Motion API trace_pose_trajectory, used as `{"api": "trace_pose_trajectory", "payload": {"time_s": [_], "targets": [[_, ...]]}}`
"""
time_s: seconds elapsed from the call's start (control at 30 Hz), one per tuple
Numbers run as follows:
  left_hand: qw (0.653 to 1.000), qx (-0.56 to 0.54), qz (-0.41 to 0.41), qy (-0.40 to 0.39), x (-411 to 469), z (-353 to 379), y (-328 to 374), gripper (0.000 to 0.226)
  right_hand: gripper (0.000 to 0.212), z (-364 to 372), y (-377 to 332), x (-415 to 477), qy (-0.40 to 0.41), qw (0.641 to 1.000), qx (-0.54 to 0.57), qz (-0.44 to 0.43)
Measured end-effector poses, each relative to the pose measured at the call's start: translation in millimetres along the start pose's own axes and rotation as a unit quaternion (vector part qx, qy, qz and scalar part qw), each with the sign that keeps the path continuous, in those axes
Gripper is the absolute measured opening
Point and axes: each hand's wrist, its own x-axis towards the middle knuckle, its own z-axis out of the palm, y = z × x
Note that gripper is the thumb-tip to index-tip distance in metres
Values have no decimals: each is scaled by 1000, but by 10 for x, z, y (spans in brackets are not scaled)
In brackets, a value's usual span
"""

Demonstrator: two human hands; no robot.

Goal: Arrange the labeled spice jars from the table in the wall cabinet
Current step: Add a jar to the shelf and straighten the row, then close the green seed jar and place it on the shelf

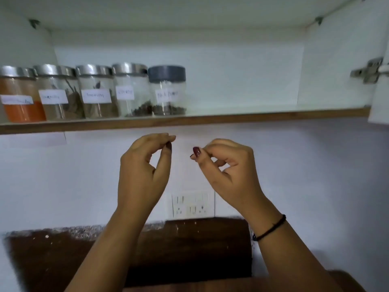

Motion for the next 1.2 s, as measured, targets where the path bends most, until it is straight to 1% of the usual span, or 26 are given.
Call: {"api": "trace_pose_trajectory", "payload": {"time_s": [0.27,0.43,0.53,0.67,0.73,0.87,1.03,1.1,1.2], "targets": [[988,-109,-81,-68,-954,110,214,20,18,-100,-93,-984,-35,992,83,91],[977,-152,-125,-87,-1477,236,130,21,21,-191,-48,-1522,-44,987,93,127],[969,-162,-154,-107,-1798,304,73,24,19,-300,-46,-1764,-47,981,95,160],[958,-158,-201,-126,-2195,346,-2,25,17,-383,-4,-2087,-34,969,95,226],[950,-160,-228,-139,-2386,355,-64,24,21,-404,31,-2249,-37,965,89,243],[933,-165,-264,-178,-2742,392,-114,24,26,-423,79,-2604,-68,958,68,271],[901,-195,-322,-215,-3185,465,-34,21,20,-439,72,-3017,-112,944,73,302],[890,-205,-339,-227,-3346,506,14,26,16,-463,57,-3140,-116,939,70,316],[869,-213,-374,-243,-3559,574,61,24,13,-497,45,-3312,-111,932,61,339]]}}
